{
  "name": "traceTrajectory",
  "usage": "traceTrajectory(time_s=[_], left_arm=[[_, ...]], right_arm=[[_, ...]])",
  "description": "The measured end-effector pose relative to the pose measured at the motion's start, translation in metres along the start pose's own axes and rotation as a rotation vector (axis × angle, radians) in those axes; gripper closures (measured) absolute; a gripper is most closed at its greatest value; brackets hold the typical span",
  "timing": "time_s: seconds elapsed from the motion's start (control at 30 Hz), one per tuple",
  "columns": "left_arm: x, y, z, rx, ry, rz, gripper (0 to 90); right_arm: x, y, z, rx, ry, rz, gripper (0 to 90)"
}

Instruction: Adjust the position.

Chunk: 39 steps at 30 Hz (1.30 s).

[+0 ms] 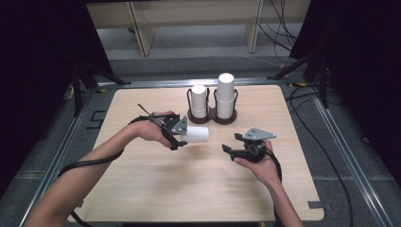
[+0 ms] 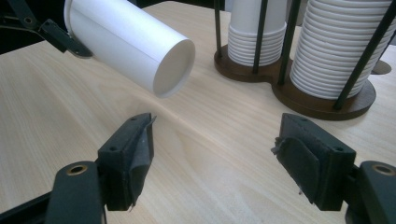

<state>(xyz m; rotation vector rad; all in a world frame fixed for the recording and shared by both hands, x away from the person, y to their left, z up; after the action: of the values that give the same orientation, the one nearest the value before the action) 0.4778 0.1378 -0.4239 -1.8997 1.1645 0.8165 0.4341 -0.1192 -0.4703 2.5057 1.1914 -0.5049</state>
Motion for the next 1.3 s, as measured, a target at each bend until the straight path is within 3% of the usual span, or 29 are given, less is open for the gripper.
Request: traceTrajectory(time_s=[0.03, 0.43, 0.5, 0.73, 0.83, 0.87, 1.1, 1.27, 1.3], left_arm=[[0.0, 0.0, 0.0, 0.003, -0.004, -0.002, 30.9], [0.0, 0.001, -0.004, 0.057, -0.11, -0.002, 31.0], [0.0, 0.001, -0.005, 0.062, -0.126, 0.002, 31.0], [-0.002, 0.003, -0.01, 0.09, -0.17, 0.016, 31.0], [-0.003, 0.004, -0.011, 0.093, -0.182, 0.02, 31.0], [-0.003, 0.004, -0.011, 0.094, -0.187, 0.021, 31.0], [-0.005, 0.005, -0.014, 0.102, -0.234, 0.039, 31.0], [-0.007, 0.006, -0.017, 0.118, -0.267, 0.051, 31.0], [-0.007, 0.007, -0.017, 0.115, -0.274, 0.054, 31.0]], right_arm=[[0.002, 0.002, -0.001, -0.038, 0.022, 0.018, 28.2], [0.004, -0.003, -0.004, -0.028, -0.007, -0.02, 28.2], [0.004, -0.003, -0.005, -0.059, -0.005, -0.006, 28.2], [0.008, -0.007, -0.005, -0.057, -0.007, -0.028, 28.2], [0.01, -0.007, -0.007, -0.09, -0.009, -0.021, 28.2], [0.01, -0.01, -0.007, -0.071, -0.016, -0.039, 28.2], [0.015, -0.014, -0.009, -0.087, -0.019, -0.048, 28.1], [0.018, -0.017, -0.01, -0.132, -0.025, -0.056, 28.1], [0.019, -0.018, -0.011, -0.121, -0.025, -0.065, 28.0]])
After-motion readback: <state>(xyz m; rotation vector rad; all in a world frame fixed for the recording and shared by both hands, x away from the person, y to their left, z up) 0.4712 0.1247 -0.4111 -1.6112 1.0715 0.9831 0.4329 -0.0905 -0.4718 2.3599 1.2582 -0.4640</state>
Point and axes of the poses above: each handheld gripper's, and its own axes: x roughly forward along the jaws, z roughly out of its underside, y roughly to its right, the point moved 4 cm from there along x, roughly forward along the jaws, and after that the axes turned 15 degrees about -x, right-handed, at the moved point
